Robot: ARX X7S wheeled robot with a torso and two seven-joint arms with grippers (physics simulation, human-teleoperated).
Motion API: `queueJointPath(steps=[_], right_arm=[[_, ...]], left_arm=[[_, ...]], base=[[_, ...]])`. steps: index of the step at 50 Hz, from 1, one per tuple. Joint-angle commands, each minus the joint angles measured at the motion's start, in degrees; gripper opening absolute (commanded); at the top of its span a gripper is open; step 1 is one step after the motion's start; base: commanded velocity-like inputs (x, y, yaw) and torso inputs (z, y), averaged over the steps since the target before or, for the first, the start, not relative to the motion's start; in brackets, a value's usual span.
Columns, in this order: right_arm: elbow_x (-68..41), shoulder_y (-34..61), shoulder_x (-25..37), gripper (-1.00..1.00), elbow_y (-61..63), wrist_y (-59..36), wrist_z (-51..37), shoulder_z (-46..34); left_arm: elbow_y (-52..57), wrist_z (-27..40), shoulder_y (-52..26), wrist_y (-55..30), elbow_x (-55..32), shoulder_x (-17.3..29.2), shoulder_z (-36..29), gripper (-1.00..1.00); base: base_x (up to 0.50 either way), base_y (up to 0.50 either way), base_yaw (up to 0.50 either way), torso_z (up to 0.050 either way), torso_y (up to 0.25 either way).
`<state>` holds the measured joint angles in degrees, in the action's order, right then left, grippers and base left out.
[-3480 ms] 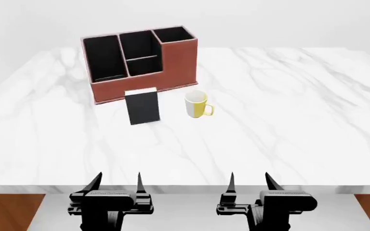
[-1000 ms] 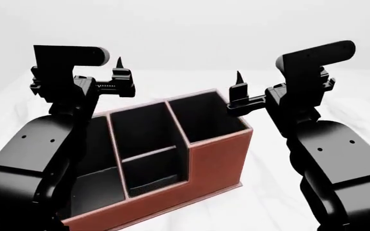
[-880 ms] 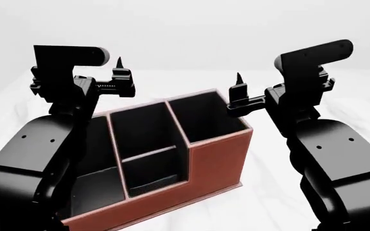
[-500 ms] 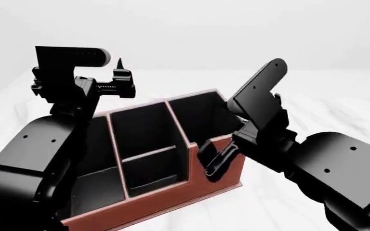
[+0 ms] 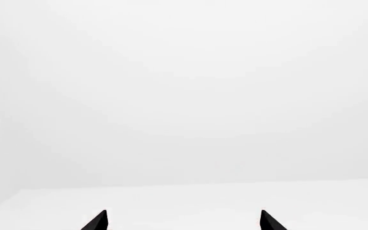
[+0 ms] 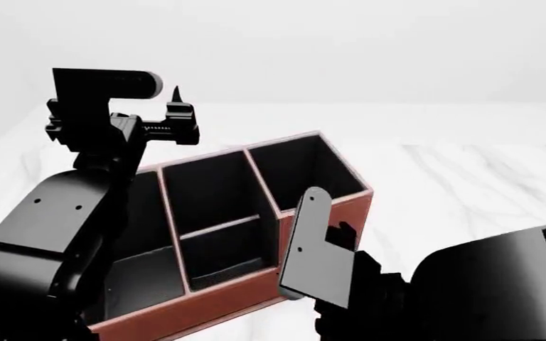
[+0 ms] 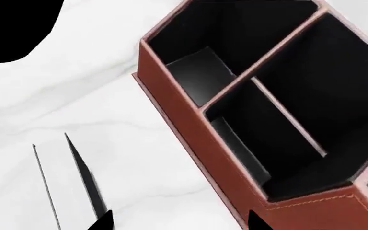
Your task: Pick up the book and place it in the right compartment of the caddy.
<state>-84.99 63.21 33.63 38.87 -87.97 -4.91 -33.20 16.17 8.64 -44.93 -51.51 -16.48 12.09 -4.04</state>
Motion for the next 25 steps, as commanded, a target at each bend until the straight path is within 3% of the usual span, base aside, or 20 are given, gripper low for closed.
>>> queueJointPath(steps=[1,25], right_arm=[[-7.1,3.0,-0.1,1.0,-0.5,0.5,-3.9,-7.6],[1.6,5.0,-7.8,1.0,-3.4,1.9,2.3,-21.4]], left_arm=[[-0.1,0.3,-0.2,0.0,-0.2,0.3,-0.2,1.0],[-0.6,0.9,-0.3,0.4,-0.7,0.4,-0.9,1.0]], base=[[0.0,0.0,0.0,0.0,0.0],[0.0,0.0,0.0,0.0,0.0]])
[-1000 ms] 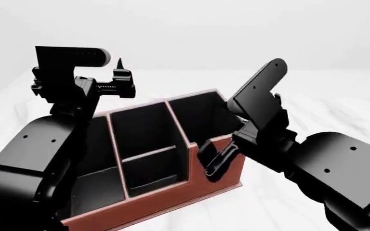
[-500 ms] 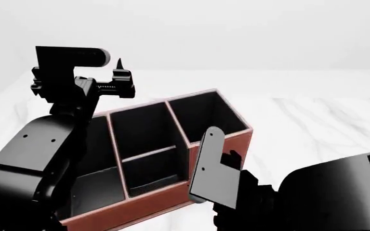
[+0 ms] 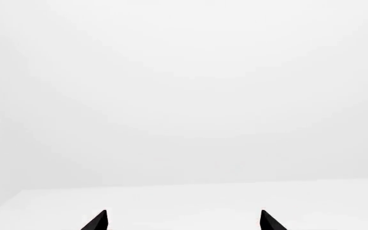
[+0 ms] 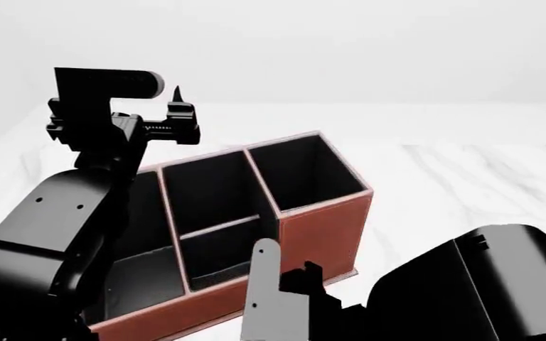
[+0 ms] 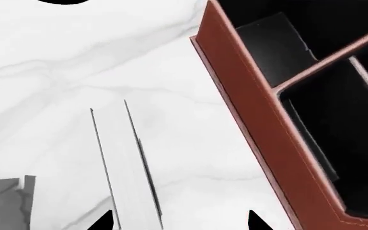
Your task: Pick up the book and place it in the right compartment of the caddy.
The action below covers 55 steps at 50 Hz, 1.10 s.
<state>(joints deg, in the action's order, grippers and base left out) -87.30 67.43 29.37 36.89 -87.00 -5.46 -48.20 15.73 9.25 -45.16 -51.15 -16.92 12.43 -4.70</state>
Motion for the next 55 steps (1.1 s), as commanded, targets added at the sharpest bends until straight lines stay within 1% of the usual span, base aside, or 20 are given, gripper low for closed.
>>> queueJointPath(steps=[1,5,9,17,22,26,42,43,55], right_arm=[[5.5,0.6,-3.9,1.0,-1.6,1.2,4.0,-7.5],[11.2,0.5,-5.1,1.0,-2.8,2.7,8.2,-12.0],[14.0,0.4,-6.4,1.0,-3.9,3.7,10.3,-14.9],[16.6,0.2,-8.6,1.0,-5.8,5.4,11.7,-18.3],[18.6,-0.2,-8.9,1.0,-7.1,7.0,13.2,-20.1],[21.5,-1.3,-9.2,1.0,-8.8,8.8,14.9,-23.1],[25.2,-3.9,-10.1,1.0,-12.2,11.9,17.8,-28.7],[25.1,-4.1,-10.0,-1.0,-12.2,11.8,17.4,-28.5],[24.9,-3.9,-9.1,-1.0,-10.8,12.7,16.4,-28.1]], left_arm=[[-0.1,0.3,-0.1,0.1,-0.2,0.1,-0.3,1.0],[0.3,0.4,0.0,-0.2,-0.5,0.2,-0.2,1.0],[0.1,0.5,0.1,0.0,-0.4,0.4,-0.3,1.0],[0.2,0.6,0.2,0.1,-0.7,0.5,-0.4,1.0],[0.2,0.7,0.3,0.2,-0.9,0.6,-0.3,1.0],[0.0,0.8,0.4,0.4,-0.8,0.7,-0.5,1.0],[0.1,1.2,0.3,0.5,-1.2,0.6,-1.2,1.0],[0.0,1.2,0.1,0.5,-1.2,0.6,-1.2,1.0],[0.1,1.4,0.4,0.7,-1.5,0.8,-1.5,1.0]], base=[[0.0,0.0,0.0,0.0,0.0],[0.0,0.0,0.0,0.0,0.0],[0.0,0.0,0.0,0.0,0.0],[0.0,0.0,0.0,0.0,0.0],[0.0,0.0,0.0,0.0,0.0],[0.0,0.0,0.0,0.0,0.0],[0.0,0.0,0.0,0.0,0.0],[0.0,0.0,0.0,0.0,0.0],[0.0,0.0,0.0,0.0,0.0]])
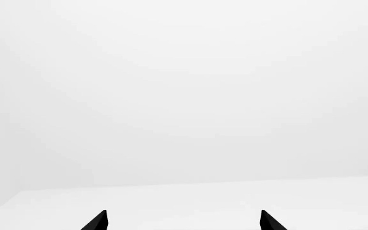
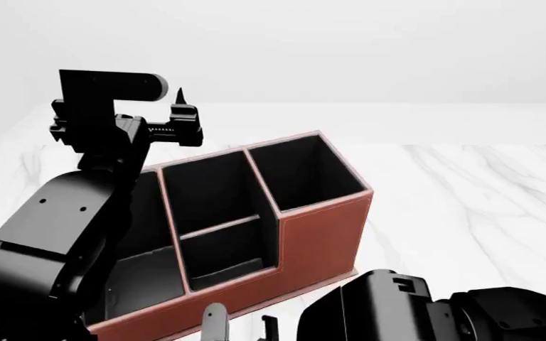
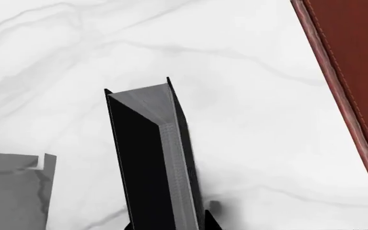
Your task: Pick up the book and place it in the right compartment of the caddy.
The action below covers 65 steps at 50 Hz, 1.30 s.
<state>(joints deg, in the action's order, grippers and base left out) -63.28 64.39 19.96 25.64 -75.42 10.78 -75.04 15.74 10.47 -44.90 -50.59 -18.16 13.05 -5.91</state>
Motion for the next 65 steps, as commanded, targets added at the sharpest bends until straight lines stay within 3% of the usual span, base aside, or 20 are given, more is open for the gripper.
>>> queueJointPath(steps=[1,10,21,38,49,58,65], right_arm=[[0.7,-0.7,0.4,-1.0,0.7,1.1,-0.1,-1.1],[-9.2,1.8,1.9,-1.0,6.5,-4.0,-8.7,6.0],[-38.7,14.8,9.7,-1.0,7.8,-5.0,-28.0,17.6],[-45.8,20.6,15.5,-1.0,3.0,-0.9,-33.4,19.9],[-47.1,30.3,16.2,-1.0,-13.4,-1.3,-38.4,18.6],[-57.5,39.1,14.7,-1.0,-30.8,0.9,-48.1,14.6],[-59.7,45.0,12.0,-1.0,-41.6,-0.3,-50.0,12.0]], left_arm=[[0.1,0.2,0.1,0.1,-0.3,0.2,-0.2,1.0],[0.4,0.3,0.2,-0.1,-0.7,0.6,0.1,1.0],[0.4,0.5,0.3,0.1,-0.9,0.9,0.2,1.0],[0.2,0.8,0.4,0.4,-1.2,1.2,0.0,1.0],[-0.4,0.9,0.4,0.9,-1.3,1.4,-0.2,1.0],[-0.3,1.1,0.4,0.9,-1.5,1.5,-0.3,1.0],[-0.3,1.3,0.5,0.9,-1.6,1.5,-0.5,1.0]], base=[[0.0,0.0,0.0,0.0,0.0],[0.0,0.0,0.0,0.0,0.0],[0.0,0.0,0.0,0.0,0.0],[0.0,0.0,0.0,0.0,0.0],[0.0,0.0,0.0,0.0,0.0],[0.0,0.0,0.0,0.0,0.001],[0.0,0.0,0.0,0.0,0.001]])
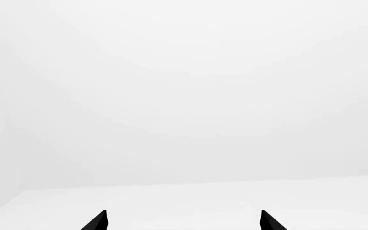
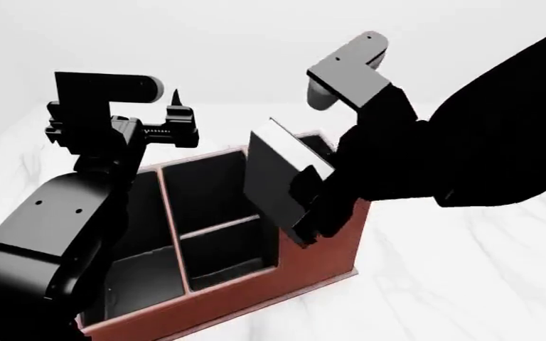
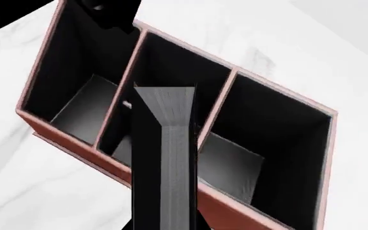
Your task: Pick up the book and place it in the right compartment of the caddy.
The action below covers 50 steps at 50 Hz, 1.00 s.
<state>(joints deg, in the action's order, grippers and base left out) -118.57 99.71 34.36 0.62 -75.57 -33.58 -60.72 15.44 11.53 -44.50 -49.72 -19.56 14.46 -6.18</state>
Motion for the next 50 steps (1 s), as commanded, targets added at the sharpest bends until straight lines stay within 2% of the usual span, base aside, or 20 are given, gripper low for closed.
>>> queueJointPath(steps=[1,9,12,16,21,25,27,50], right_arm=[[-4.2,10.3,-2.9,-1.0,-18.0,-0.1,-5.8,-2.6],[2.8,14.7,-8.9,-1.0,-33.6,-0.1,0.2,-4.9],[9.0,15.8,-12.4,-1.0,-40.8,1.1,7.0,-6.9],[13.9,15.0,-15.7,-1.0,-44.9,1.4,11.7,-9.9],[22.4,15.7,-22.5,-1.0,-55.1,2.7,22.8,-15.9],[32.2,16.9,-31.7,-1.0,-69.7,4.0,39.3,-24.6],[34.8,16.8,-34.3,-1.0,-74.0,4.9,43.1,-26.9],[36.5,13.9,-34.4,-1.0,-69.8,5.6,41.1,-26.7]], left_arm=[[0.0,0.2,0.1,0.1,-0.2,0.1,-0.2,1.0],[-0.3,0.4,0.1,0.3,-0.3,0.2,-0.5,1.0],[-0.5,0.4,0.2,0.5,-0.2,0.2,-0.6,1.0],[-0.8,0.5,0.2,0.8,-0.2,0.2,-0.7,1.0],[-1.2,0.5,0.3,1.1,-0.2,0.3,-0.9,1.0],[-1.2,0.6,0.1,1.0,-0.2,0.3,-0.9,1.0],[-1.3,0.6,0.1,1.0,-0.3,0.4,-0.9,1.0],[-1.4,1.0,0.2,1.4,-0.7,0.7,-1.1,1.0]], base=[[0.0,0.0,0.0,0.0,0.0],[0.0,0.0,0.0,0.0,0.001],[0.0,0.0,0.0,0.0,0.0],[0.0,0.0,0.0,0.0,0.0],[0.0,0.0,0.0,0.0,0.002],[0.0,0.0,0.0,0.0,0.0],[0.0,0.0,0.0,0.0,0.0],[0.0,0.0,0.0,0.0,0.001]])
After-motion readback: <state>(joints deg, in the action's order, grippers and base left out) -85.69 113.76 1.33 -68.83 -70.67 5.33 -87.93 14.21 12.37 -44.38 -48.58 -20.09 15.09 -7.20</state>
